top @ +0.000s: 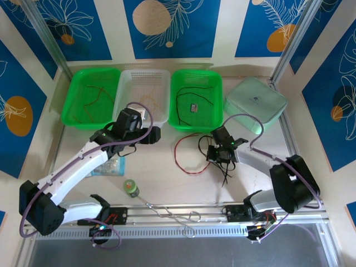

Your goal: Untangle the cables

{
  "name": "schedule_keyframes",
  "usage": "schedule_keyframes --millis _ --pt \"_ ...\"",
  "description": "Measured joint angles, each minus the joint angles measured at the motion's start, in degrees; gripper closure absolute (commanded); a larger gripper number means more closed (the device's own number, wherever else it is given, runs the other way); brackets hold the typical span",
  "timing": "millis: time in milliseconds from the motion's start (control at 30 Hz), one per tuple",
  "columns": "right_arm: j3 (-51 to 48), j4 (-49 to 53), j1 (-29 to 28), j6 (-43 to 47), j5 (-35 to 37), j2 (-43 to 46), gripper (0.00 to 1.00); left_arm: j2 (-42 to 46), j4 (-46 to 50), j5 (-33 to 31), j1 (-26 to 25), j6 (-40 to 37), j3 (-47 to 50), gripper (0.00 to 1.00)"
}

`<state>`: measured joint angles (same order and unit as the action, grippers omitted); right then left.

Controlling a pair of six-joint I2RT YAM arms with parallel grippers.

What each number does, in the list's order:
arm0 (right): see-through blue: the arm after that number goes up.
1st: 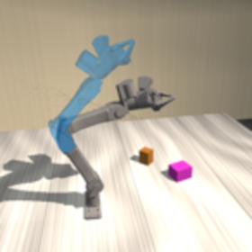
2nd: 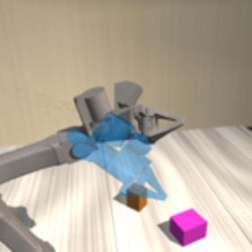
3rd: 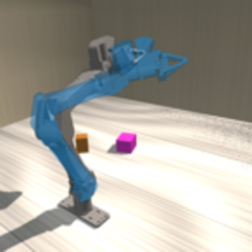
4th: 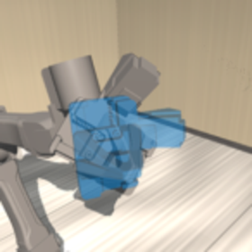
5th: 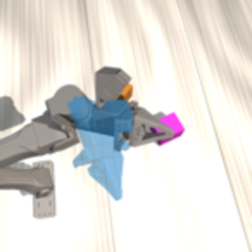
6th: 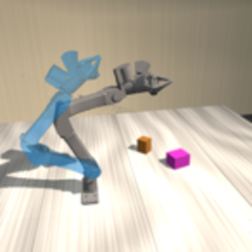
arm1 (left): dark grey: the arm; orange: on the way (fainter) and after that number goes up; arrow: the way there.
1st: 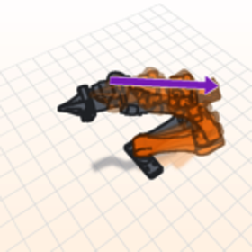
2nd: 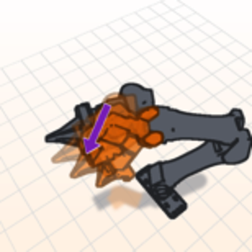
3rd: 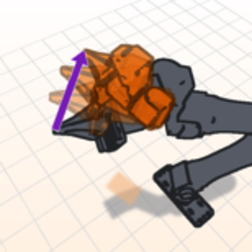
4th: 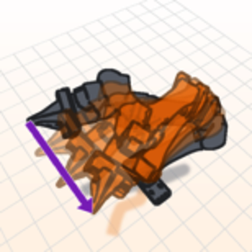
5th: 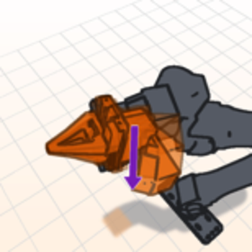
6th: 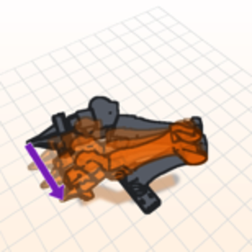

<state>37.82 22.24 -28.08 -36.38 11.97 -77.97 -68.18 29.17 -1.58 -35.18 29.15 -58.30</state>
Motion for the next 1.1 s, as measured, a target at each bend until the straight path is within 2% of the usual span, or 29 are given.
schedule_keyframes --millis 367,667,800,933,1100 --pt "0.39 7.89 -2.54 -1.16 -0.07 16.35 1.0 0.26 0.0 0.26 0.0 1.25 -0.02 0.22" --pt "-0.5 3.96 -2.67 0.87 -8.5 33.66 1.0 1.09 -0.94 3.72 -0.04 3.41 -0.76 0.26" --pt "-0.44 0.74 -2.67 2.56 -12.92 35.04 1.0 2.23 -3.26 6.34 -0.15 4.92 -1.4 0.29" --pt "-0.44 -3.78 -2.67 3.41 -17.31 34.75 1.0 2.49 -8.41 11.1 -0.26 7.98 -1.42 0.39" --pt "-0.46 -12.15 -2.67 2.71 -22.25 32.92 1.0 2.1 -16.04 15.63 -1.09 12.09 -1.31 0.4"
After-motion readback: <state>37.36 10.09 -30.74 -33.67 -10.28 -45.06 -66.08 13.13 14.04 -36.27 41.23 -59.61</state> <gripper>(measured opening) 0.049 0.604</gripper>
